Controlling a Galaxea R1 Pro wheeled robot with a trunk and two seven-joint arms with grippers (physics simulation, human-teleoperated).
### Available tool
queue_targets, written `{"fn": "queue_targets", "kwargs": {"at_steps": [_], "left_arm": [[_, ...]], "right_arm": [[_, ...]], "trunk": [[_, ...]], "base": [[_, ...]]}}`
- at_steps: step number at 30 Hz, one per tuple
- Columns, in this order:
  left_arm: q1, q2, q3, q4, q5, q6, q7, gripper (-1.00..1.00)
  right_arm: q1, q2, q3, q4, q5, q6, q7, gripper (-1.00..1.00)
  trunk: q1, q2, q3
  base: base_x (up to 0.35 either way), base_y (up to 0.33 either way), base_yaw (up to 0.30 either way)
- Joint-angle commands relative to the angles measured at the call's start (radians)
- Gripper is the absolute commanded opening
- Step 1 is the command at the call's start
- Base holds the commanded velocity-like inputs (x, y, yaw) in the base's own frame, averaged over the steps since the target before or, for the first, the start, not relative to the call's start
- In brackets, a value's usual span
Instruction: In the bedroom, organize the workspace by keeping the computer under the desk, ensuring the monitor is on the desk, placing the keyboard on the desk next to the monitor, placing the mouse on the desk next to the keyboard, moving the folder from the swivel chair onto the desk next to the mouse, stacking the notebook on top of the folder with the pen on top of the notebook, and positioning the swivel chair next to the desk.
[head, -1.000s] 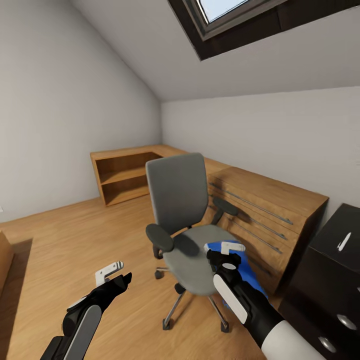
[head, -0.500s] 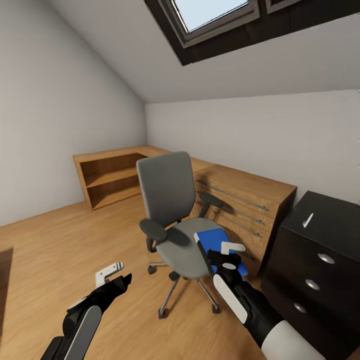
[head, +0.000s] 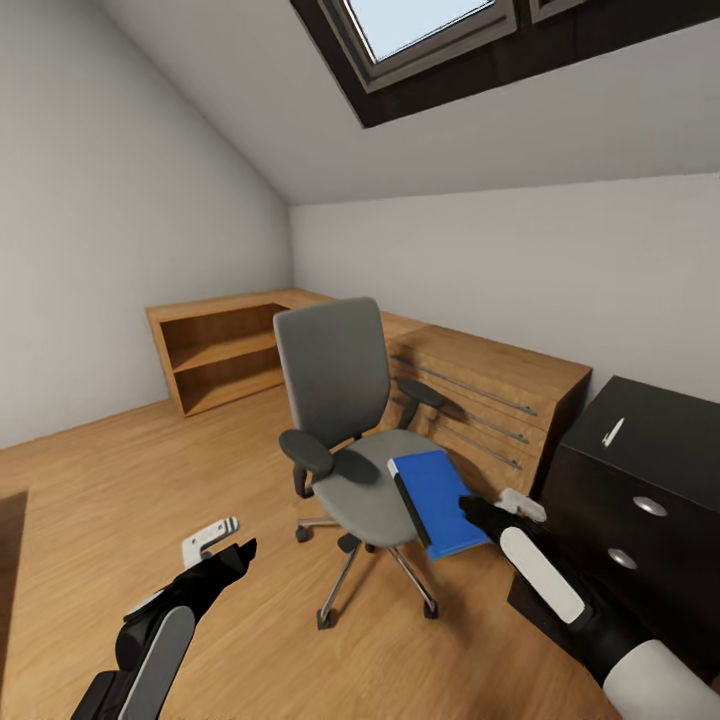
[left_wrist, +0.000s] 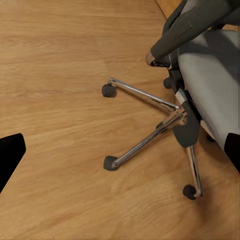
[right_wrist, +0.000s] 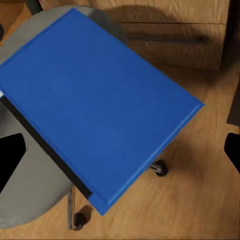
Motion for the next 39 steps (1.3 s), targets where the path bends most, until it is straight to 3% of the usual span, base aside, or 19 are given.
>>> {"fn": "queue_targets", "kwargs": {"at_steps": [1, 2, 4, 7, 9, 13, 21, 23, 24, 26, 28, 29, 39], "left_arm": [[-0.001, 0.001, -0.001, -0.005, 0.010, 0.001, 0.010, 1.00], [-0.001, 0.000, -0.001, -0.008, 0.010, 0.002, 0.010, 1.00], [-0.001, 0.000, -0.001, -0.009, 0.010, 0.003, 0.010, 1.00], [-0.001, 0.000, 0.000, -0.011, 0.014, 0.003, 0.010, 1.00], [-0.001, 0.001, 0.000, -0.011, 0.018, 0.003, 0.010, 1.00], [-0.001, 0.001, -0.001, -0.011, 0.035, 0.004, 0.010, 1.00], [-0.001, 0.002, -0.001, -0.011, 0.044, 0.005, 0.010, 1.00], [-0.001, 0.002, -0.001, -0.011, 0.045, 0.005, 0.010, 1.00], [-0.001, 0.002, -0.001, -0.011, 0.046, 0.005, 0.010, 1.00], [-0.001, 0.002, -0.002, -0.011, 0.047, 0.005, 0.010, 1.00], [-0.001, 0.001, -0.003, -0.011, 0.048, 0.006, 0.010, 1.00], [-0.001, 0.000, -0.004, -0.011, 0.049, 0.007, 0.010, 1.00], [-0.001, 0.000, -0.008, -0.009, 0.049, 0.007, 0.010, 1.00]], "right_arm": [[-0.001, -0.026, 0.003, 0.003, -0.054, 0.001, 0.029, 1.00], [0.000, -0.049, 0.002, 0.013, -0.099, 0.001, 0.070, 1.00], [0.000, -0.070, 0.003, 0.027, -0.141, 0.001, 0.114, 1.00], [0.000, -0.113, 0.002, 0.081, -0.236, 0.002, 0.229, 1.00], [0.000, -0.128, 0.001, 0.105, -0.270, 0.002, 0.276, 1.00], [0.000, -0.165, 0.001, 0.180, -0.349, 0.006, 0.433, 1.00], [0.000, -0.188, 0.001, 0.346, -0.423, 0.010, 0.725, 1.00], [0.000, -0.188, 0.000, 0.371, -0.438, 0.010, 0.757, 1.00], [0.000, -0.188, -0.009, 0.402, -0.476, 0.010, 0.790, 1.00], [0.000, -0.187, -0.054, 0.449, -0.559, 0.010, 0.813, 1.00], [0.000, -0.187, -0.100, 0.504, -0.605, 0.011, 0.819, 1.00], [0.000, -0.186, -0.147, 0.537, -0.624, 0.011, 0.823, 1.00], [0.000, -0.180, -0.159, 0.546, -0.623, 0.007, 0.828, 1.00]], "trunk": [[0.004, -0.008, -0.004], [0.008, -0.015, -0.007], [0.015, -0.029, -0.014], [0.027, -0.050, -0.023], [0.034, -0.064, -0.029], [0.050, -0.092, -0.042], [0.080, -0.148, -0.067], [0.088, -0.162, -0.073], [0.092, -0.169, -0.076], [0.100, -0.183, -0.083], [0.107, -0.197, -0.089], [0.111, -0.204, -0.092], [0.149, -0.274, -0.123]], "base": [[0.000, 0.000, 0.000], [0.000, 0.000, 0.000], [0.000, 0.000, 0.000], [0.000, 0.000, 0.000], [0.000, 0.000, 0.000], [0.000, 0.000, 0.000], [0.000, 0.000, 0.000], [0.000, 0.000, 0.000], [0.000, 0.000, 0.000], [0.000, 0.000, 0.000], [0.000, 0.000, 0.000], [0.000, 0.000, 0.000], [0.000, 0.000, 0.000]]}}
